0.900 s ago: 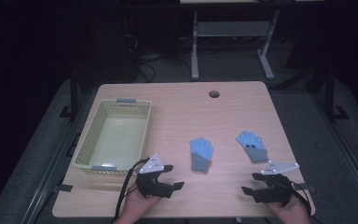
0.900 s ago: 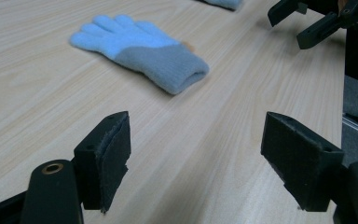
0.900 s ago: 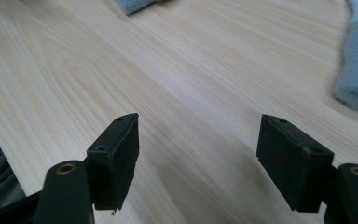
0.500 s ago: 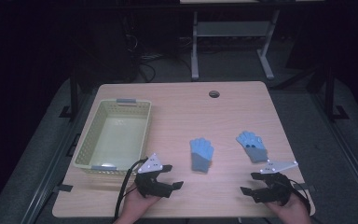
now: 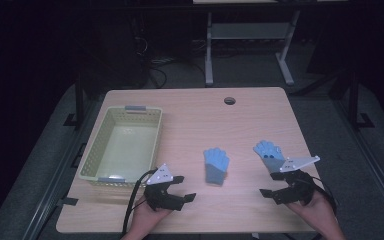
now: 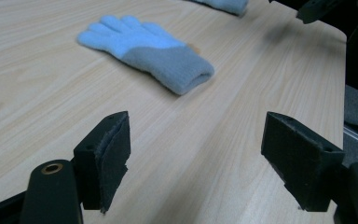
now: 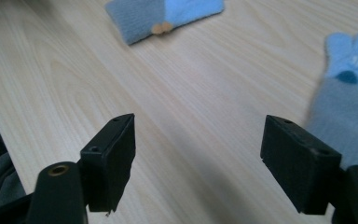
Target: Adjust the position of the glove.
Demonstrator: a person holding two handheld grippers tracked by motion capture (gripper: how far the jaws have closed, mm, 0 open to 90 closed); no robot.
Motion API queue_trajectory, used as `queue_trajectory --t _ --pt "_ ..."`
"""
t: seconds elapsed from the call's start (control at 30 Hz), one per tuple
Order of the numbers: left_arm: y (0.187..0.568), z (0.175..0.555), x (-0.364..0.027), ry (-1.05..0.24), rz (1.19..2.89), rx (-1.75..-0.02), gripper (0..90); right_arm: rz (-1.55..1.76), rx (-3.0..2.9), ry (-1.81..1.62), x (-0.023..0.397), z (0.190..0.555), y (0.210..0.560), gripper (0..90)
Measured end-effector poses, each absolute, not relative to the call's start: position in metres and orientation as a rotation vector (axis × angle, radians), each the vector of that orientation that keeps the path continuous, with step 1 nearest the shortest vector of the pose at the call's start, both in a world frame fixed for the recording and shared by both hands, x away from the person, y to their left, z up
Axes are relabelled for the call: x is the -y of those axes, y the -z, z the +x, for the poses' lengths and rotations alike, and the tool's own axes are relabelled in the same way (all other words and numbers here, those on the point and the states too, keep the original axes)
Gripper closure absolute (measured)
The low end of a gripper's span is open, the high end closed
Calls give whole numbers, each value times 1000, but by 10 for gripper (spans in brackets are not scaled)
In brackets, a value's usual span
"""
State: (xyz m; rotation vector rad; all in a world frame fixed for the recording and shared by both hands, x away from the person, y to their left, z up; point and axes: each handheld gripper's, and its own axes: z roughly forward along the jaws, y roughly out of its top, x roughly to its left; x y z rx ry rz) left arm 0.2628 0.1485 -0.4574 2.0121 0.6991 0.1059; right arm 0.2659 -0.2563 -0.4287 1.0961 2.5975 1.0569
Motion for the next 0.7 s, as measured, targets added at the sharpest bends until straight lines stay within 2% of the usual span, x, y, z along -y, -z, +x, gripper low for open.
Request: queue_trajectory --t 0.47,0.7 --pt "455 261 -146 -101 1997 -675 238 1091 -2615 -950 262 308 402 303" --pt "453 261 -146 -105 1986 -675 239 1097 -2622 -917 264 327 399 331"
